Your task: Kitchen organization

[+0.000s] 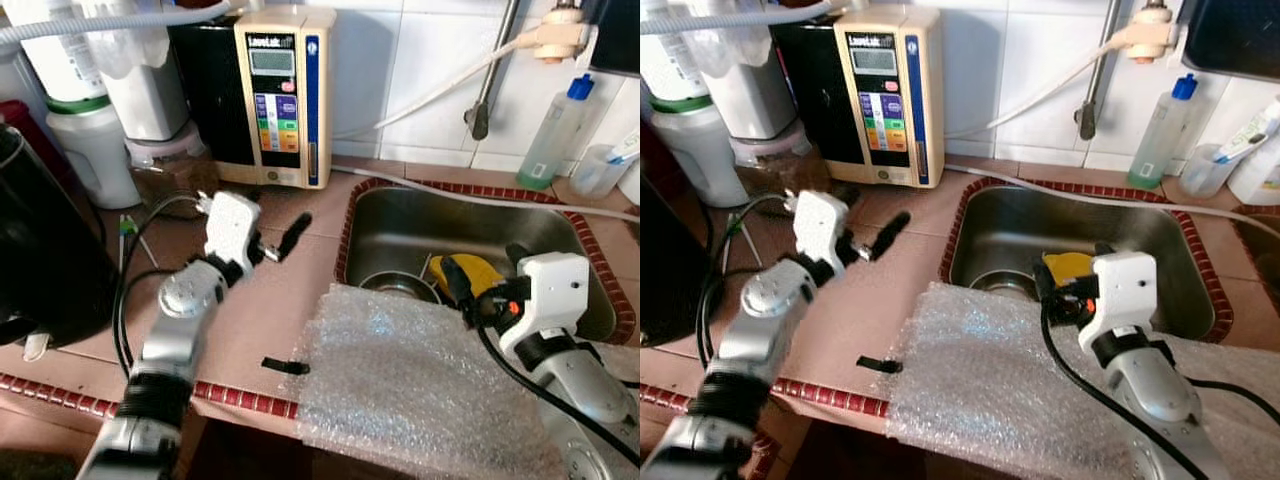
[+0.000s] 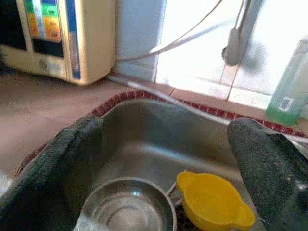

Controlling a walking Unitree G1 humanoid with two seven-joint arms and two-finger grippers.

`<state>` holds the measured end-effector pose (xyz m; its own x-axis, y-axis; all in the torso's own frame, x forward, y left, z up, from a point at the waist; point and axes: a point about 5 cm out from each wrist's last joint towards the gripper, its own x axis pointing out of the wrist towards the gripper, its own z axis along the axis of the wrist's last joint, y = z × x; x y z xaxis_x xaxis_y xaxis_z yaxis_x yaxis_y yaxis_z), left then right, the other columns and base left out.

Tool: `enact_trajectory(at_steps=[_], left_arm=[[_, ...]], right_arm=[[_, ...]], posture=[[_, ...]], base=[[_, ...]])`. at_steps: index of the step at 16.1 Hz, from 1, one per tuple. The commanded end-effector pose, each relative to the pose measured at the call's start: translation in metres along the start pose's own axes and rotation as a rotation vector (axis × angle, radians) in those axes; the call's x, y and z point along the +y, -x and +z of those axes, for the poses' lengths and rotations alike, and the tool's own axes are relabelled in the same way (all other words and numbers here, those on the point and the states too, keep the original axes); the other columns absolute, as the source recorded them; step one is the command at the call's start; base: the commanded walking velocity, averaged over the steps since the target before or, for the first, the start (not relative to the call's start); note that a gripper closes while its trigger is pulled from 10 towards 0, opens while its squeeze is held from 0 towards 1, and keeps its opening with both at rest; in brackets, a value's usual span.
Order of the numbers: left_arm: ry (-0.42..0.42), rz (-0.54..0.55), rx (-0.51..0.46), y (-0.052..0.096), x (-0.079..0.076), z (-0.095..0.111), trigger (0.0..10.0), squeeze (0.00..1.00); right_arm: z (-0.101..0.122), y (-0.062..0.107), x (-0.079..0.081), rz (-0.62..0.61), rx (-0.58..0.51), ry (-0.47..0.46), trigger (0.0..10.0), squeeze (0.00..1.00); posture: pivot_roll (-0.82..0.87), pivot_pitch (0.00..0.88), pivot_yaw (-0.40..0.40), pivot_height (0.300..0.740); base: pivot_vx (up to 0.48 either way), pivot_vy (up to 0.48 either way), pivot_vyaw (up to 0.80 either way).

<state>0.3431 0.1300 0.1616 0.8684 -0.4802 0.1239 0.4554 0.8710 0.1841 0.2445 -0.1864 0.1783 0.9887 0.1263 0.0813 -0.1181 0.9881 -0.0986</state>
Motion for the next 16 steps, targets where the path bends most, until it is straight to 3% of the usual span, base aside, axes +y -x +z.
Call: enact_trajectory(at_steps=[1, 3, 6, 9, 10, 16], left_arm=[[-0.003, 0.025, 0.003, 0.003, 0.001, 0.001, 10.0, 0.0], [0.042, 0.07, 0.035, 0.013, -0.003, -0.003, 10.0, 0.0], [0.045, 0.075, 0.062, 0.019, -0.009, 0.0, 10.0, 0.0], [0.038, 0.068, 0.04, 0.018, -0.011, 0.003, 10.0, 0.0], [-0.017, 0.1, 0.026, 0.015, -0.006, 0.005, 10.0, 0.0], [0.003, 0.109, 0.054, 0.009, -0.005, 0.008, 10.0, 0.0]], right_arm=[[0.009, 0.0, -0.003, -0.043, -0.042, -0.001, 10.0, 0.0], [0.01, 0.003, -0.011, -0.127, -0.052, -0.013, 10.0, 0.0], [0.006, 0.006, -0.018, -0.199, -0.049, -0.034, 10.0, 0.0], [0.004, 0.006, -0.02, -0.237, -0.047, -0.048, 10.0, 0.0], [0.004, 0.006, -0.019, -0.236, -0.048, -0.058, 10.0, 0.0], [0.002, 0.004, -0.018, -0.253, -0.049, -0.084, 10.0, 0.0]], posture=[[0.02, 0.0, 0.032, 0.74], [0.03, 0.0, 0.028, 0.74], [0.04, 0.0, 0.018, 0.74], [0.04, 0.0, 0.028, 0.74], [0.04, 0.0, 0.034, 0.74], [0.04, 0.009, 0.045, 0.74]], base=[[0.0, 0.0, 0.0], [0.0, 0.0, 0.0], [0.0, 0.0, 0.38], [0.0, 0.0, 0.62], [0.0, 0.0, 0.63], [0.0, 0.0, 0.0]])
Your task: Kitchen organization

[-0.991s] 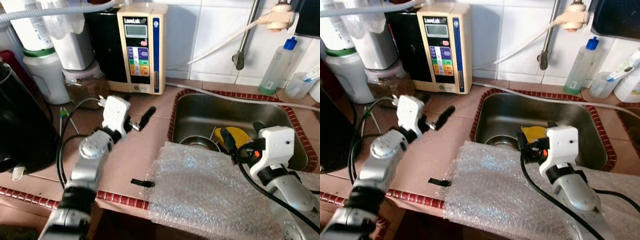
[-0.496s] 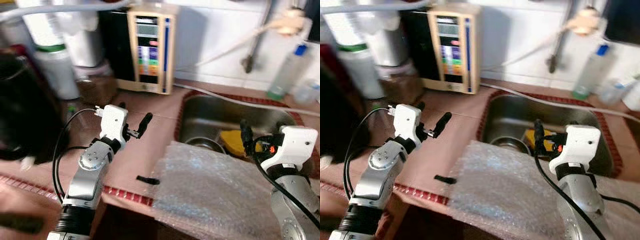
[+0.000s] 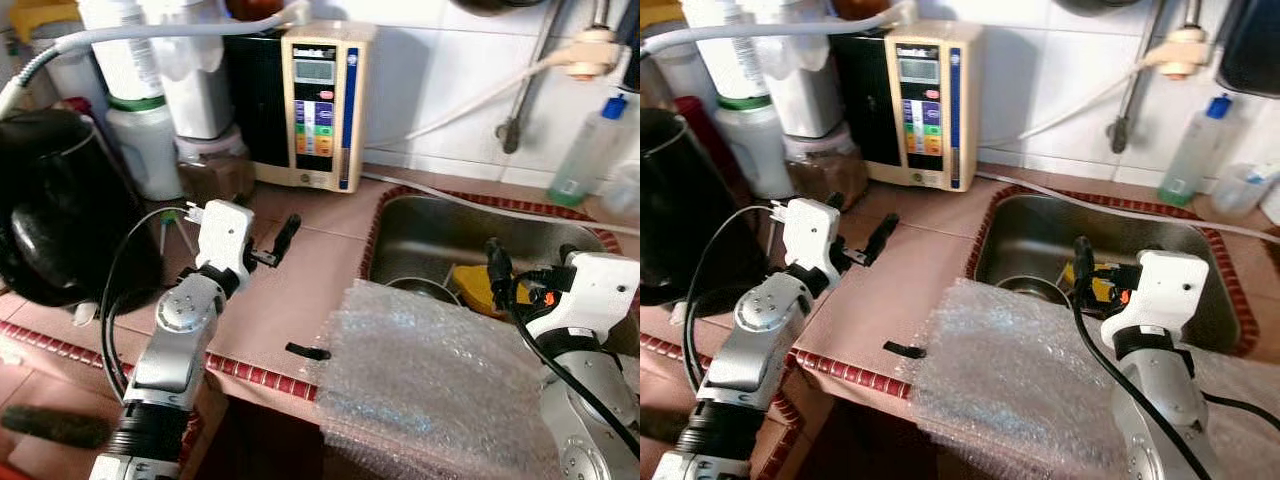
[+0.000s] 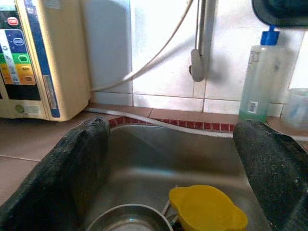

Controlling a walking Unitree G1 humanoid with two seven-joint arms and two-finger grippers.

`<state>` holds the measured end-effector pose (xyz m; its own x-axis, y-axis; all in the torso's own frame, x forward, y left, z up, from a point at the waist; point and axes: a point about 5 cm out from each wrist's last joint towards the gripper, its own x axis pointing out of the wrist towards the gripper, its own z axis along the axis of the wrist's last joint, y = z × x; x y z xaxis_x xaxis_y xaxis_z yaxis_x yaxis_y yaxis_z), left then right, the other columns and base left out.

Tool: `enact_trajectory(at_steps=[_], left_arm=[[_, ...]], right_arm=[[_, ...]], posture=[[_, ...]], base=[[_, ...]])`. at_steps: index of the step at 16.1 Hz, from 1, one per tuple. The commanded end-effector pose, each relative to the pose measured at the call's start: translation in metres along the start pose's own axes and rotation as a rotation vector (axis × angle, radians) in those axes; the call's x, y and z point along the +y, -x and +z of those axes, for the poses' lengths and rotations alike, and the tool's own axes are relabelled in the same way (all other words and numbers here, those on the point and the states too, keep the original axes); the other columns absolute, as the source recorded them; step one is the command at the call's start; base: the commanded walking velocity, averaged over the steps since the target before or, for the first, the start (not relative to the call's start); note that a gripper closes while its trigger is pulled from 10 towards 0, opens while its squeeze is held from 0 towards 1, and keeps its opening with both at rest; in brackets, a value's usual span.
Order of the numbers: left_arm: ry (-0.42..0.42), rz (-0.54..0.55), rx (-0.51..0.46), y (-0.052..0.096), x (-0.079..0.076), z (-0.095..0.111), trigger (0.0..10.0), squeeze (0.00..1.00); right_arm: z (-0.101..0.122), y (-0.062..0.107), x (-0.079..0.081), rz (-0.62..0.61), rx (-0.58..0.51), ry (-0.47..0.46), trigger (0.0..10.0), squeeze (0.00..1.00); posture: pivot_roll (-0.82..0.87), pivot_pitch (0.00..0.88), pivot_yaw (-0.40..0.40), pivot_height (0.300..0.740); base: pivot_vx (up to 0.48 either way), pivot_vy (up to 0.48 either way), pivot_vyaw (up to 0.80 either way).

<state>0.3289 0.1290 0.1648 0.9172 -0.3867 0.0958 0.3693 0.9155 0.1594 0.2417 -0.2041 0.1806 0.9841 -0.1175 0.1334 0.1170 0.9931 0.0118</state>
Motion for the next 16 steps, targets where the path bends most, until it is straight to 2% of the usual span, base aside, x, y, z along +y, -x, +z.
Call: enact_trajectory(at_steps=[1, 9, 16], left_arm=[[-0.015, 0.005, 0.014, -0.0022, -0.0003, 0.0006, 10.0, 0.0], [-0.045, 0.022, 0.043, -0.005, 0.0004, 0.0002, 10.0, 0.0], [-0.047, 0.024, 0.057, -0.0059, -0.0004, -0.0009, 10.0, 0.0]], right_arm=[[0.001, -0.0013, 0.0005, -0.006, -0.007, -0.008, 10.0, 0.0], [0.0013, -0.0053, 0.001, -0.017, -0.012, -0.027, 10.0, 0.0], [0.0003, -0.0059, -0.0008, -0.021, -0.008, -0.033, 10.0, 0.0]], posture=[[0.04, 0.01, 0.046, 0.74], [0.05, 0.01, 0.055, 0.74], [0.04, 0.008, 0.055, 0.74]], base=[[0.0, 0.0, 0.0], [0.0, 0.0, 0.0], [-0.254, 0.0, 0.0]])
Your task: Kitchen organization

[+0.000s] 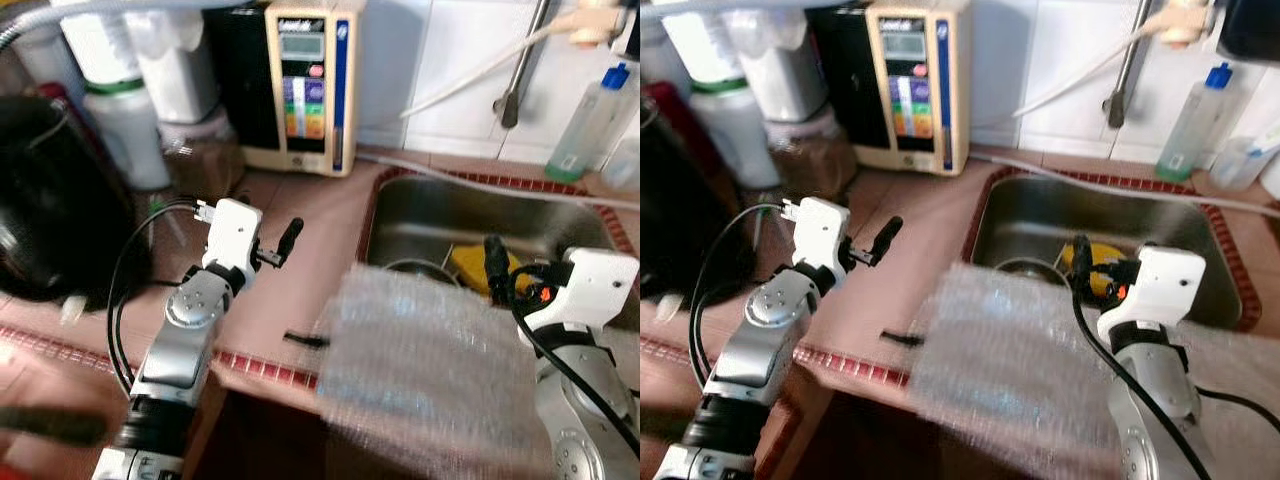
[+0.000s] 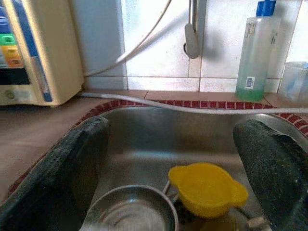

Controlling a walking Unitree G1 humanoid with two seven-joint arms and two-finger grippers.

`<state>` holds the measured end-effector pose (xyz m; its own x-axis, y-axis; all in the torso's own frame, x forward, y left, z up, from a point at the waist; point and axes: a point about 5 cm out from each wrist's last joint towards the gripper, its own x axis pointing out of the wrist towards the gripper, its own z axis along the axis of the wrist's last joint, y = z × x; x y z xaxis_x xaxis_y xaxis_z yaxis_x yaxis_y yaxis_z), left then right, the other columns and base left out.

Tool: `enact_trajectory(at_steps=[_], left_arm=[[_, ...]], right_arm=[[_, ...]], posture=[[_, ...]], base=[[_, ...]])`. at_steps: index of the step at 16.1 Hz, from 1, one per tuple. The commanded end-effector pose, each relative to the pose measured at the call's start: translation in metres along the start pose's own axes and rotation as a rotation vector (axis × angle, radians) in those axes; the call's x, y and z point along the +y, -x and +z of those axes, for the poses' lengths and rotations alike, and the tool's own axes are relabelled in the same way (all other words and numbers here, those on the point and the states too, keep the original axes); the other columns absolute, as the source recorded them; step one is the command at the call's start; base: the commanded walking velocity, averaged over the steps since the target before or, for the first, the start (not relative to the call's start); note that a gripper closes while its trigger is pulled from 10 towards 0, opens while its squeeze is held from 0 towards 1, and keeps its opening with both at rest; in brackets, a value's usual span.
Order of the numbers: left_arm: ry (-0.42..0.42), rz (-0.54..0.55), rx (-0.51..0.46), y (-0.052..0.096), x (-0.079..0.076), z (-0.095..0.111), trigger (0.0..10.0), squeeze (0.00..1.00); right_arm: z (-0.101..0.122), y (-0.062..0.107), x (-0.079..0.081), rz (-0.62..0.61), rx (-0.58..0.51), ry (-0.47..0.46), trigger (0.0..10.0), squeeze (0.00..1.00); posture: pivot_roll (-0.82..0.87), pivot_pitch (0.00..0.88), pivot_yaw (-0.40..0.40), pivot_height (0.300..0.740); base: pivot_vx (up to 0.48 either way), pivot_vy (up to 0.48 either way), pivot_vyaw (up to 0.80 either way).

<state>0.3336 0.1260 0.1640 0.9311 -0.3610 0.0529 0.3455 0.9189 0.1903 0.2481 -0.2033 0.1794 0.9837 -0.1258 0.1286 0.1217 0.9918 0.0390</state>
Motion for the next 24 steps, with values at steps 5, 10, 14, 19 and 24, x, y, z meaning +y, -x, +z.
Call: enact_trajectory(at_steps=[5, 10, 14, 19, 24], left_arm=[[-0.019, 0.003, 0.013, -0.001, 0.0009, 0.0011, 10.0, 0.0], [-0.015, -0.018, -0.017, -0.0015, -0.0024, 0.0039, 10.0, 0.0], [0.019, -0.047, -0.041, -0.0006, -0.0031, 0.006, 10.0, 0.0], [0.04, -0.072, -0.046, -0.0009, -0.0067, 0.0058, 10.0, 0.0], [0.053, -0.076, -0.046, -0.0016, -0.0062, 0.006, 10.0, 0.0]], right_arm=[[0.0017, 0.0004, -0.0026, -0.015, -0.013, -0.013, 10.0, 0.0], [0.0027, 0.0003, -0.0069, -0.025, -0.015, -0.002, 10.0, 0.0], [0.0027, 0.0005, -0.0081, -0.03, -0.016, 0.003, 10.0, 0.0], [0.0031, 0.0013, -0.0097, -0.037, -0.015, 0.009, 10.0, 0.0], [0.0024, 0.0014, -0.0097, -0.039, -0.013, 0.006, 10.0, 0.0]], posture=[[0.05, 0.01, 0.06, 0.74], [0.04, 0.011, 0.055, 0.74], [0.03, 0.011, 0.053, 0.74], [0.03, 0.014, 0.056, 0.74], [0.03, 0.015, 0.056, 0.74]], base=[[-0.275, 0.0, 0.0], [-0.209, 0.0, 0.0], [0.0, 0.0, 0.0], [0.0, 0.0, 0.0], [0.0, -0.421, 0.0]])
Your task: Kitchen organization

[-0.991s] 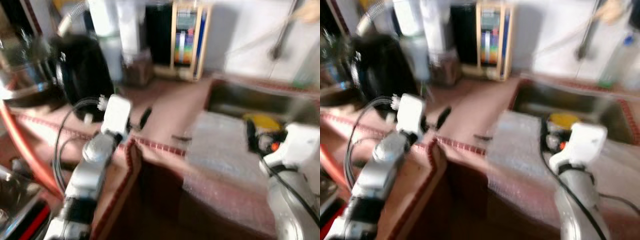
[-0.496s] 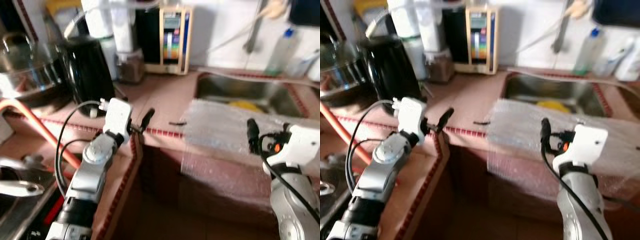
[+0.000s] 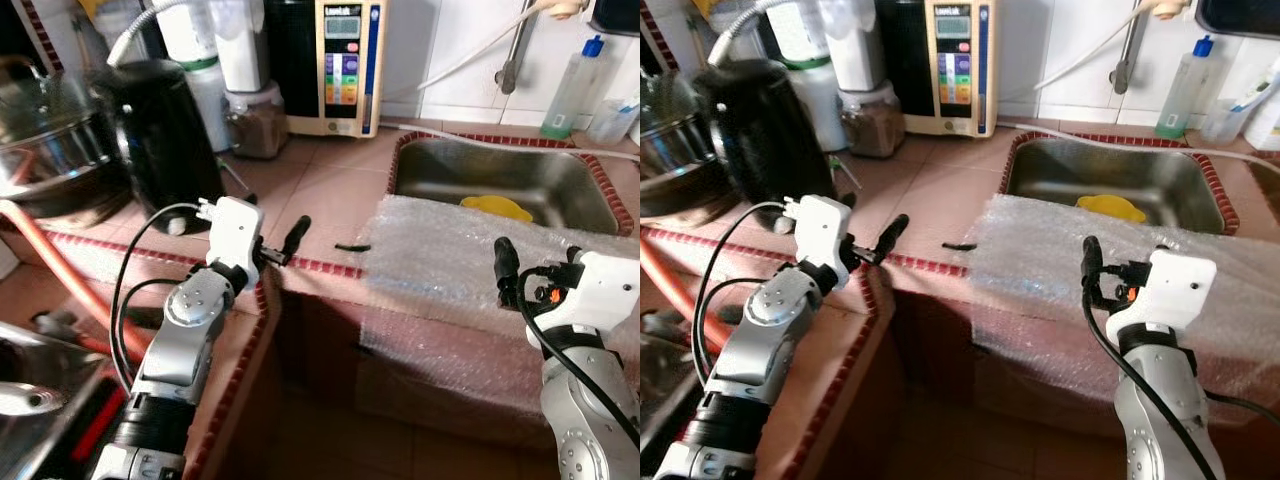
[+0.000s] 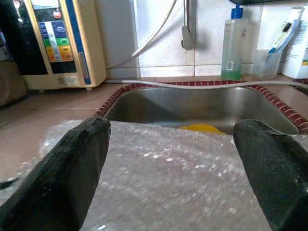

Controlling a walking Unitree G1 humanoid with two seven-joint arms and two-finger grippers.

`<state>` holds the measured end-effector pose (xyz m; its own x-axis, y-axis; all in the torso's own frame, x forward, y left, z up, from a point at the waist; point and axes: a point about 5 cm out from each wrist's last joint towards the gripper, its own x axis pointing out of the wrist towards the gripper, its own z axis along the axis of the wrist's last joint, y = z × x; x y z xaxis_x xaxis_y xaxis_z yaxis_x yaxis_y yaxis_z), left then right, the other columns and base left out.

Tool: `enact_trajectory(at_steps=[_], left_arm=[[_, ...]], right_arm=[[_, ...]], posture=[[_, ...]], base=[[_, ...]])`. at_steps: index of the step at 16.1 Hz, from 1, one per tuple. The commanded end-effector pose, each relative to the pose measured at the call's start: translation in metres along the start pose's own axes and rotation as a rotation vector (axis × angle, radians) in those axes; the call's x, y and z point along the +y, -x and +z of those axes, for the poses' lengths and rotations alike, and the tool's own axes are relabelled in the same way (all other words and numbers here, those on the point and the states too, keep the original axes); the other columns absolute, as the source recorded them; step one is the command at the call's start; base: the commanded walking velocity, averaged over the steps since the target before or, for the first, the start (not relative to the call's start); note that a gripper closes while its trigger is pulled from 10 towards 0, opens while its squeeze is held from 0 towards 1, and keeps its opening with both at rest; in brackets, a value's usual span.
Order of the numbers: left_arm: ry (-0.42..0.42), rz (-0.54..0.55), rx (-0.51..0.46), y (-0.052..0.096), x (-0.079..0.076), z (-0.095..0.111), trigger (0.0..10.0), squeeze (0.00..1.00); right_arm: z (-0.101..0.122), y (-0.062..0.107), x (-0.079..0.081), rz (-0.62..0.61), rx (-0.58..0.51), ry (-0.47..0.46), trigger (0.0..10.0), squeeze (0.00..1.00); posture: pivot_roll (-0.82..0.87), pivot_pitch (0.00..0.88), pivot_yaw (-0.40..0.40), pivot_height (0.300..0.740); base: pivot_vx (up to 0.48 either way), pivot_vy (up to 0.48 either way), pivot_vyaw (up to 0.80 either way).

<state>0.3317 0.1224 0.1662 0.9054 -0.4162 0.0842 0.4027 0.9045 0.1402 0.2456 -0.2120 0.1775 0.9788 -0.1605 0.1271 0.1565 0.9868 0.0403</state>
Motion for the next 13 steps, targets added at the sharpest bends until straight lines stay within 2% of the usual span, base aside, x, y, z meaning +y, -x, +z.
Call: enact_trajectory(at_steps=[1, 13], left_arm=[[0.0, -0.023, -0.004, -0.0024, -0.0031, 0.0027, 10.0, 0.0], [0.003, -0.025, 0.014, -0.0029, -0.0029, -0.0018, 10.0, 0.0]], right_arm=[[0.0036, -0.0005, -0.0007, -0.003, -0.013, 0.002, 10.0, 0.0], [0.0046, -0.0026, 0.0001, 0.019, -0.016, 0.032, 10.0, 0.0]], posture=[[0.03, 0.015, 0.055, 0.74], [0.03, 0.002, 0.056, 0.74]], base=[[0.0, -0.48, 0.0], [0.0, -0.473, 0.0]])
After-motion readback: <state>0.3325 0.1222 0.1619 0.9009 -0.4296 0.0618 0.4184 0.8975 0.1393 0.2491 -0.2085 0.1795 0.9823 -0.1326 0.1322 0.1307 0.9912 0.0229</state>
